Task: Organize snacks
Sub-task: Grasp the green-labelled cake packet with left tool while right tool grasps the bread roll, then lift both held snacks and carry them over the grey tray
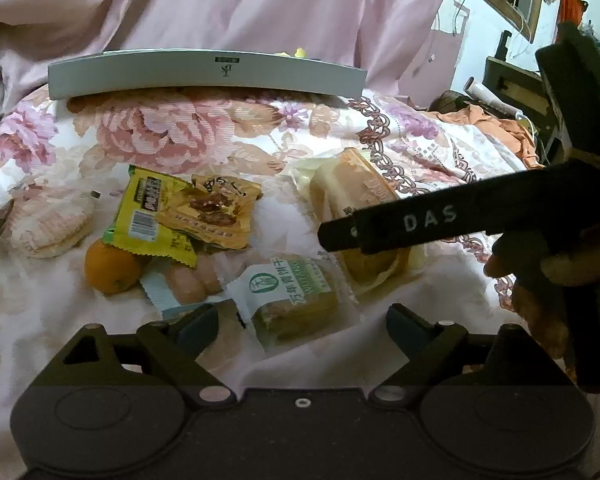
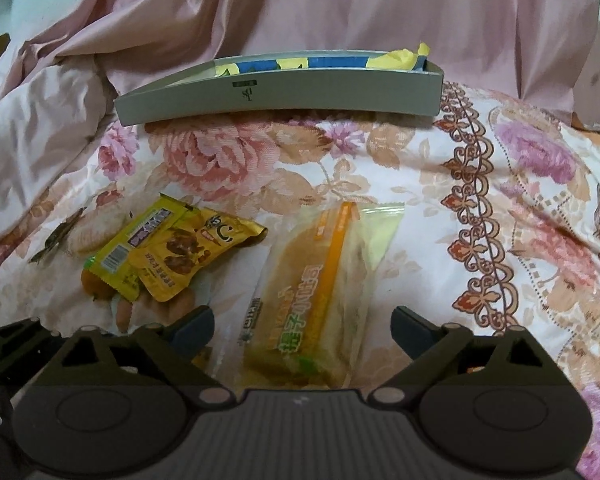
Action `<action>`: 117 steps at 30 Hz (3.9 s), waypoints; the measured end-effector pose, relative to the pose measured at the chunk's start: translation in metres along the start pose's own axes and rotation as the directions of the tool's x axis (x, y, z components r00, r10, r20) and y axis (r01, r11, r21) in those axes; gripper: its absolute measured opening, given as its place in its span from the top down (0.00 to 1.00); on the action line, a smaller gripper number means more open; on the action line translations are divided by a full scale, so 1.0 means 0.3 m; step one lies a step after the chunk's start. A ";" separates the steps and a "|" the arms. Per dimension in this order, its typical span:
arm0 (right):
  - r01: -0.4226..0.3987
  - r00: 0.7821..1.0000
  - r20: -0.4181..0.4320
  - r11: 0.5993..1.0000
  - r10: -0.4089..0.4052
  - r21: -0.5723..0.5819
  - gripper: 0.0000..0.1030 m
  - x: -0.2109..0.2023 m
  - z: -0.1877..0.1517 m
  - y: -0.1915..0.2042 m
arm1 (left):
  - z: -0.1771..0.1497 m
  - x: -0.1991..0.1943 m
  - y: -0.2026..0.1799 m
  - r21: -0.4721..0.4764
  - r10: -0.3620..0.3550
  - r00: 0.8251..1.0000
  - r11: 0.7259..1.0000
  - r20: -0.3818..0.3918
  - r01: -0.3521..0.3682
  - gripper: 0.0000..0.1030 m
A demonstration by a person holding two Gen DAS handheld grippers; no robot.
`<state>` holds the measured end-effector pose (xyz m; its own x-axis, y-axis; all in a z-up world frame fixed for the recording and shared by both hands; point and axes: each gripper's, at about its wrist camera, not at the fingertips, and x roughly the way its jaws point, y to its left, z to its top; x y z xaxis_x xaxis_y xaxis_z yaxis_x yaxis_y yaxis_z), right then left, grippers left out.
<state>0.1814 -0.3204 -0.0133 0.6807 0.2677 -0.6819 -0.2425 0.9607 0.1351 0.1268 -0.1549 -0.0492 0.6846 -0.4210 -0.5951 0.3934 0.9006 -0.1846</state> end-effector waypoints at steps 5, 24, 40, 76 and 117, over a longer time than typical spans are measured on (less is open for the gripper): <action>0.003 1.000 -0.016 1.000 -0.003 -0.001 0.20 0.010 -0.004 0.004 | 0.010 0.012 0.000 0.003 -0.004 1.000 1.000 0.004 0.004 0.16; 0.027 1.000 -0.004 1.000 -0.027 -0.004 0.45 -0.020 0.013 -0.006 | 0.019 0.058 -0.062 0.145 0.105 0.994 0.984 0.010 -0.105 0.20; 0.036 0.999 -0.001 0.999 -0.036 -0.019 0.43 -0.016 0.009 -0.001 | 0.021 0.060 -0.020 0.071 0.097 0.995 0.993 0.019 -0.098 0.38; 0.086 0.994 0.076 0.985 -0.075 -0.149 0.48 -0.027 -0.013 0.065 | -0.009 0.019 -0.011 0.047 0.046 0.994 0.998 0.099 -0.051 0.49; 0.203 0.841 0.523 0.977 -0.137 -0.071 0.48 -0.223 0.154 0.036 | 0.481 -0.094 0.059 -0.108 0.244 0.884 0.970 0.398 -0.219 0.49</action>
<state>0.1651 -0.3247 0.0670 0.9674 0.1322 -0.2160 -0.1477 0.9874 -0.0570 0.2031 -0.1425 0.0771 0.9457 -0.1956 -0.2596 0.1657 0.9772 -0.1329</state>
